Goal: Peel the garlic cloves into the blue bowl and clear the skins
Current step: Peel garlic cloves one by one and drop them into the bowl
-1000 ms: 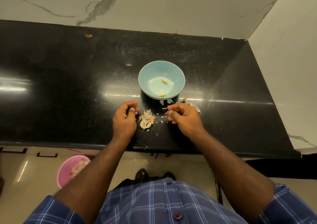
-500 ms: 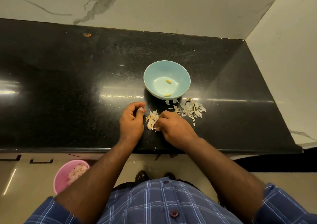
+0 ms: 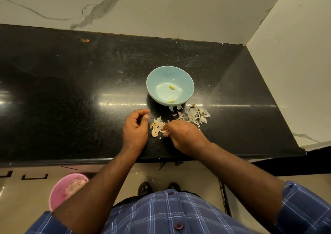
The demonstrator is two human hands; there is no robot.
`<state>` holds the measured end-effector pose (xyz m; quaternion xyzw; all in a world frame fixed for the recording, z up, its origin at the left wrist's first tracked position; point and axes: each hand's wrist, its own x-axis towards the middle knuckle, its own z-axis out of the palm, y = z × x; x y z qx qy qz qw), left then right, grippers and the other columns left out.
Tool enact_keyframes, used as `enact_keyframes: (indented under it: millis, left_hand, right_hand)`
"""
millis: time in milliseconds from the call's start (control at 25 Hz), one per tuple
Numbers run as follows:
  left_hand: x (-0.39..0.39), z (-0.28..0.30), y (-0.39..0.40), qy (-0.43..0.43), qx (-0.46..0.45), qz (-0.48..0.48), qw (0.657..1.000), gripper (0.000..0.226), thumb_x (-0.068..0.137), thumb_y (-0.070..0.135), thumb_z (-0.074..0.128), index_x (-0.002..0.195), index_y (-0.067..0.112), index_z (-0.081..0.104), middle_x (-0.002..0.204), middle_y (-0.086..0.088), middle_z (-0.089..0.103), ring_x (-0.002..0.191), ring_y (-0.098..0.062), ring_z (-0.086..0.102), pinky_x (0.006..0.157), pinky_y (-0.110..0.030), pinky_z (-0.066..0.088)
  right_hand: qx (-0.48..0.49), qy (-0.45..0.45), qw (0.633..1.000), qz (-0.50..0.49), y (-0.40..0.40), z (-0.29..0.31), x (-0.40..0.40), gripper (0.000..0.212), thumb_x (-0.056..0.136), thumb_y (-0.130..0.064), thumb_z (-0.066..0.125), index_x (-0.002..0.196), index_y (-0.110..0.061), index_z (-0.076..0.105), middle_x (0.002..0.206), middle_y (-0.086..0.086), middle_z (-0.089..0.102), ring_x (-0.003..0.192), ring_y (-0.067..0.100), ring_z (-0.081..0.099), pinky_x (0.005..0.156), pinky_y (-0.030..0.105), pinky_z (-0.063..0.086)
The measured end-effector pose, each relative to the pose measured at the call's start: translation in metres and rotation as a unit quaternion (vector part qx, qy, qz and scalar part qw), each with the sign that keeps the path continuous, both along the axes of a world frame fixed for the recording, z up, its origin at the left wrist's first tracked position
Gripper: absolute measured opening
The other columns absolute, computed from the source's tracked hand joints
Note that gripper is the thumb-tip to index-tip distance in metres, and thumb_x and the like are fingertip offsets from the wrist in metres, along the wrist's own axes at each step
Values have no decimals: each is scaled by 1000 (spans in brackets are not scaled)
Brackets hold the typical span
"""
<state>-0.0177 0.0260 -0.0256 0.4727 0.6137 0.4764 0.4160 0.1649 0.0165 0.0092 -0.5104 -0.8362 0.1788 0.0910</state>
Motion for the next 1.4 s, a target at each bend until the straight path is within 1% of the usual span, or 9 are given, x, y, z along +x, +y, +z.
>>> enact_keyframes:
  millis: [240, 360, 560, 680, 800, 920, 1040, 1240, 1400]
  left_hand:
    - [3, 19, -2, 88, 72, -110, 987, 19, 96, 19, 67, 107, 34, 70, 108, 16, 68, 100, -1, 63, 81, -17, 51]
    - [11, 28, -2, 22, 35, -188, 981, 19, 93, 19, 73, 109, 29, 75, 101, 12, 75, 98, -7, 69, 81, -23, 56]
    - [17, 34, -3, -60, -1, -199, 978, 17, 86, 13, 79, 102, 14, 78, 89, 0, 79, 83, -11, 74, 71, -22, 56]
    - [22, 37, -2, -164, -48, -162, 972, 24, 81, 20, 79, 102, 7, 75, 84, -8, 77, 73, -14, 68, 66, -23, 55]
    - [26, 40, 3, -259, -93, -150, 950, 27, 83, 15, 75, 104, -3, 71, 77, -12, 71, 66, -16, 61, 60, -22, 53]
    - [32, 46, 3, -315, -142, -145, 927, 13, 87, 7, 71, 98, 0, 68, 75, -9, 71, 66, -14, 64, 61, -20, 55]
    - [35, 47, 0, -324, -174, -163, 916, 4, 94, 5, 64, 94, 3, 68, 74, -8, 69, 67, -12, 65, 59, -18, 54]
    - [31, 44, 4, -243, -163, -180, 939, 21, 87, 23, 75, 96, 4, 70, 77, -6, 70, 72, -15, 63, 64, -25, 51]
    - [33, 46, 12, -197, -136, -155, 958, 40, 67, 34, 87, 91, 8, 68, 78, -7, 64, 61, -13, 54, 58, -28, 45]
  right_hand:
    - [-52, 108, 990, -70, 14, 19, 18, 19, 91, -7, 71, 107, -16, 78, 101, -4, 72, 94, 10, 66, 86, 28, 56]
    - [-119, 217, 959, -138, 19, 36, 17, 18, 84, -10, 81, 99, -16, 73, 87, -8, 75, 82, 5, 71, 79, 25, 59]
    - [-157, 293, 929, -160, 17, 40, 19, 23, 77, -10, 87, 95, -12, 72, 85, 1, 77, 82, 15, 75, 81, 40, 63]
    - [-176, 410, 871, -206, 12, 40, 16, 24, 79, -6, 84, 99, -9, 73, 89, 6, 77, 85, 17, 75, 80, 33, 62]
    - [-202, 502, 804, -245, 6, 37, 9, 16, 85, -4, 77, 100, -9, 75, 96, 8, 77, 90, 14, 73, 83, 29, 59]
    - [-229, 566, 746, -266, -1, 32, 2, 13, 90, -5, 71, 101, -9, 76, 106, 15, 76, 100, 21, 73, 88, 34, 59]
    - [-240, 615, 696, -282, -3, 32, 0, 13, 90, -5, 70, 102, -6, 76, 104, 15, 77, 99, 25, 74, 84, 33, 59]
    - [-216, 551, 754, -283, -2, 36, 5, 12, 89, -6, 74, 99, -10, 77, 100, 13, 77, 98, 27, 74, 89, 39, 60]
    - [-221, 533, 762, -295, 1, 40, 11, 19, 85, -7, 78, 105, -7, 77, 98, 14, 77, 94, 27, 74, 89, 41, 61]
